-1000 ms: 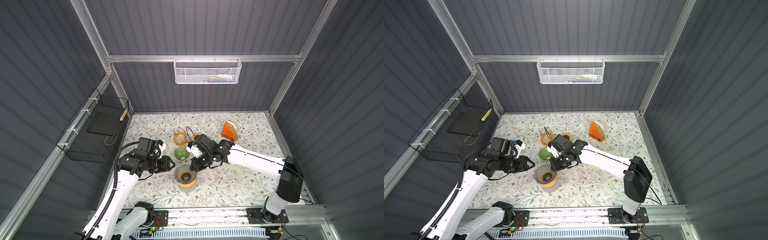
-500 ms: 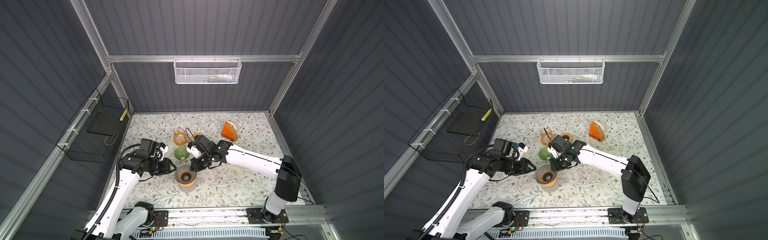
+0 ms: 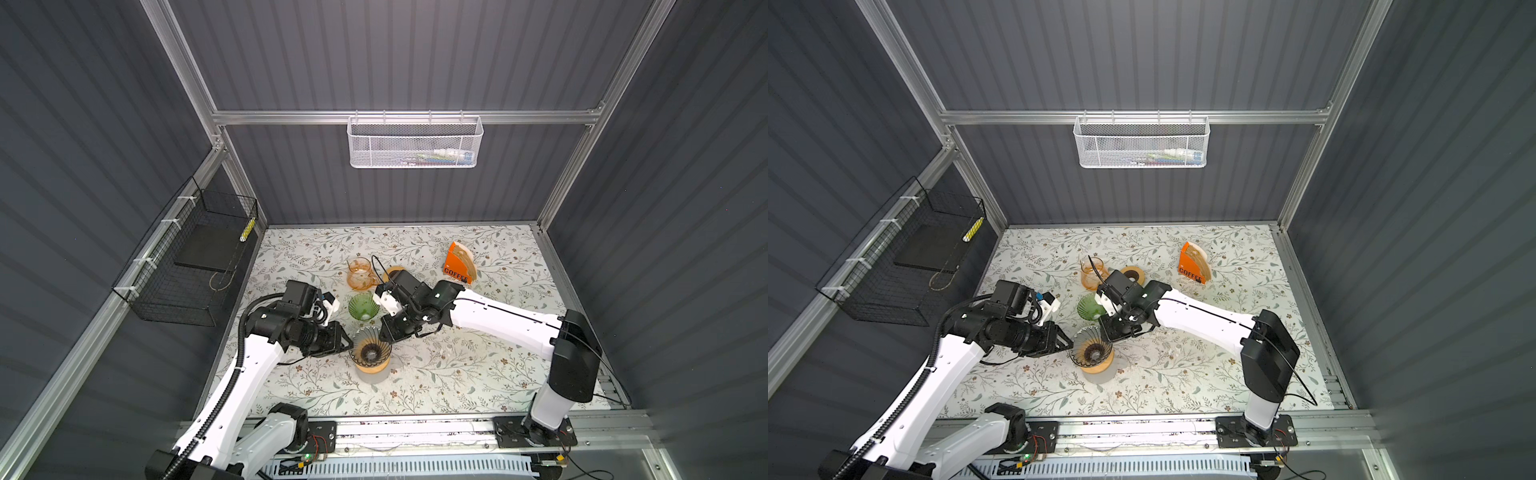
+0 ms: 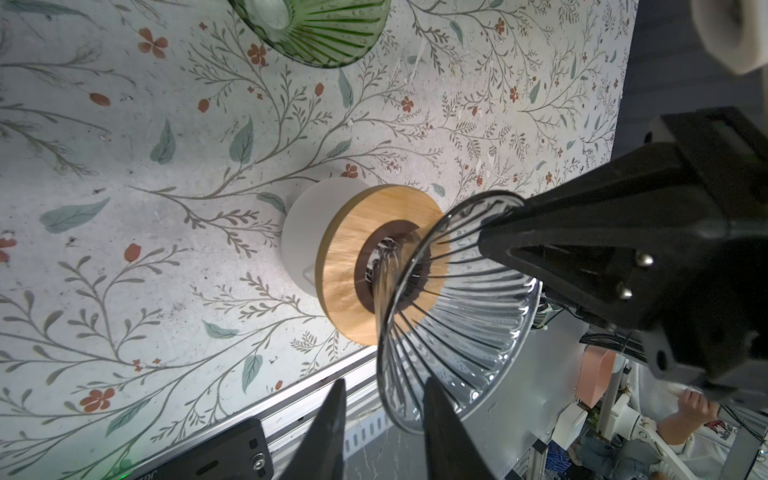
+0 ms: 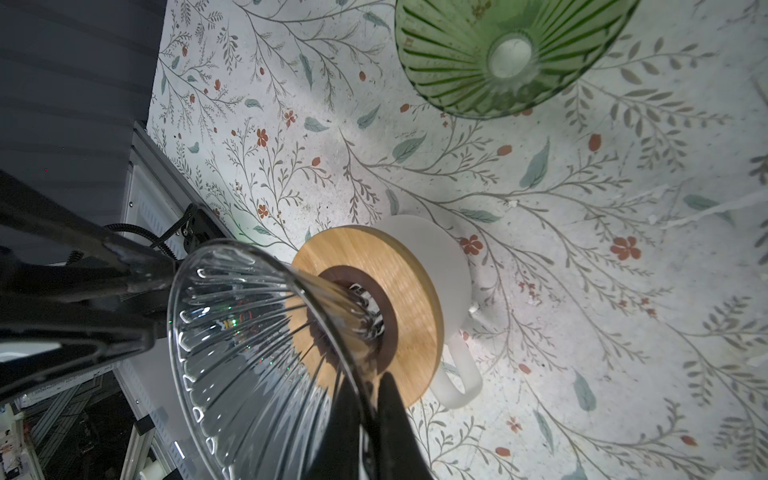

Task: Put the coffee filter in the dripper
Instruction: 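Close the left gripper on the clear dripper's rim while the right gripper holds it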

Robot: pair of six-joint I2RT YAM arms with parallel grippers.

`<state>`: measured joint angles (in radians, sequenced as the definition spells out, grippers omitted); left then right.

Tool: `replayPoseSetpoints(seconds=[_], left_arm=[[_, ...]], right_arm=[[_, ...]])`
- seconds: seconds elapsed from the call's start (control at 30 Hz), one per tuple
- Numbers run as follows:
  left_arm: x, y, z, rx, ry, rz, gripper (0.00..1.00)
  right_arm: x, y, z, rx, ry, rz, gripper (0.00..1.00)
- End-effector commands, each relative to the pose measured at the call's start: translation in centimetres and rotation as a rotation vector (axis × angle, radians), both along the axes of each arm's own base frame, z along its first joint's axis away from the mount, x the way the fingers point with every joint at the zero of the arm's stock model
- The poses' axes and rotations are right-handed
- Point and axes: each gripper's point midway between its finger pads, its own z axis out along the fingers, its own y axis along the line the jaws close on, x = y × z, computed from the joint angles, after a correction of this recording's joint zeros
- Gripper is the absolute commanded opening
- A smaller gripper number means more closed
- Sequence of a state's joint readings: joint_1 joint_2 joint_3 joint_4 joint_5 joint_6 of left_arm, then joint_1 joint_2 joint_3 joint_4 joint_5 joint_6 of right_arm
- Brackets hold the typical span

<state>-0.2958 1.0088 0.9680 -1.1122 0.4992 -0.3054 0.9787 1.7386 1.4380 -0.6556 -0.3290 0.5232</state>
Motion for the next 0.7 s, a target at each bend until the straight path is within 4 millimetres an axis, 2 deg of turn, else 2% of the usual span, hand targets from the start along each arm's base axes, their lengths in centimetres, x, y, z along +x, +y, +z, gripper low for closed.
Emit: replayPoseSetpoints(seconds=[0.0, 0.67], left_arm=[[-0.8, -0.3, -0.5, -0.006, 0.032, -0.035, 0.29], [-0.6, -0.2, -2.3, 0.038, 0.075, -0.034, 0.08]], right_arm=[[0.2, -0.4, -1.7, -0.054, 0.015, -0.017, 0.0], [0.6, -1.2, -2.8, -0.124, 0.018, -0.036, 0.0]])
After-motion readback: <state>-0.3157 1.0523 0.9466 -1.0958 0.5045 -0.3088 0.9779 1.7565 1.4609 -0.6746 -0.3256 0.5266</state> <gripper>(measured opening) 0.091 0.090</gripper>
